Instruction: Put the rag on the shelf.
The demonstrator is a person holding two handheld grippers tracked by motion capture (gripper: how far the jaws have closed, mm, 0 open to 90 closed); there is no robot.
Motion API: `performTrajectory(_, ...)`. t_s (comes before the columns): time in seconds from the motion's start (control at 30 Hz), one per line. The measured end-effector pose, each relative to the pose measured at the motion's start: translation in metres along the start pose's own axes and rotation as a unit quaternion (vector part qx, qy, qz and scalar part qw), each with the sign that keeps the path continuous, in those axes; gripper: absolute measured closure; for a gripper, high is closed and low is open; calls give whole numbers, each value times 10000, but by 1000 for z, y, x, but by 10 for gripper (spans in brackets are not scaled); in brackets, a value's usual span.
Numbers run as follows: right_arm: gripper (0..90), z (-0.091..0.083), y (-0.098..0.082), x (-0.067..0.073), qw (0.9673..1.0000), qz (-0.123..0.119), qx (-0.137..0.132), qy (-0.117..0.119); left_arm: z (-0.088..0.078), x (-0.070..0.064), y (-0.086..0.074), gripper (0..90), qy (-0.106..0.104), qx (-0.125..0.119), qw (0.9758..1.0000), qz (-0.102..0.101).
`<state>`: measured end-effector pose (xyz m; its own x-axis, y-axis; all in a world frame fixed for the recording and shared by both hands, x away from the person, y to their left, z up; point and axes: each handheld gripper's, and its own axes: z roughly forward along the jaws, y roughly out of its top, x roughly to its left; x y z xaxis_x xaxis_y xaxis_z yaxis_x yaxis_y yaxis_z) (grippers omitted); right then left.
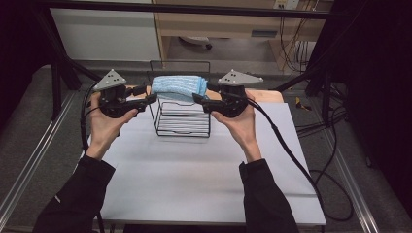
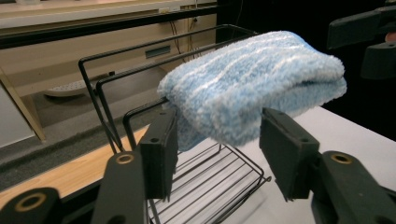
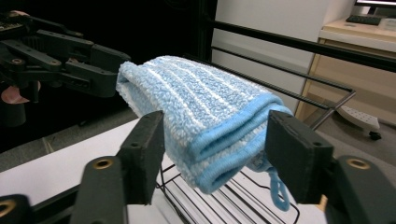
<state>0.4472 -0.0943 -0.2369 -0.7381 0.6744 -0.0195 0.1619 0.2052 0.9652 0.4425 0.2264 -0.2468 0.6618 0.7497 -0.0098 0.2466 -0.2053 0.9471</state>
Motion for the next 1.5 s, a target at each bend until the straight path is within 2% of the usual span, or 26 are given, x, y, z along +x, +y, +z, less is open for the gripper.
performTrajectory(0.2,232,-9,-7,0,9999,-13,111,-66,-8,4,-13,385,19,92,10000,-16)
performTrajectory(0.27,197,-12,-12,-1,9998,-32,182,-120,-11,6,-21,356,13,116,9999,-70)
performTrajectory(0.37,156,-16,-22,-2,9996,-7,281,-83,-15,7,-35,321,26,194,9998,-56)
performTrajectory(0.53,104,-25,-42,-8,9991,167,382,-52,-18,8,-57,266,86,442,9990,-74)
performTrajectory(0.73,62,-38,-71,-17,9978,409,519,-103,-19,4,-85,208,62,699,9974,-131)
performTrajectory(0.87,38,-48,-93,-22,9965,485,656,-177,-19,-1,-106,163,26,832,9964,-151)
performTrajectory(1.1,6,-70,-133,-32,9932,784,824,-261,-21,-5,-139,113,-68,861,9961,-203)
performTrajectory(1.23,6,-84,-154,-36,9921,772,948,-264,-25,-4,-156,108,-61,859,9960,-242)
performTrajectory(1.37,6,-96,-177,-37,9904,872,1045,-244,-28,-4,-173,104,-59,916,9954,-274)
performTrajectory(1.5,6,-106,-201,-40,9870,1055,1174,-312,-29,-4,-186,104,-113,1023,9943,-272)
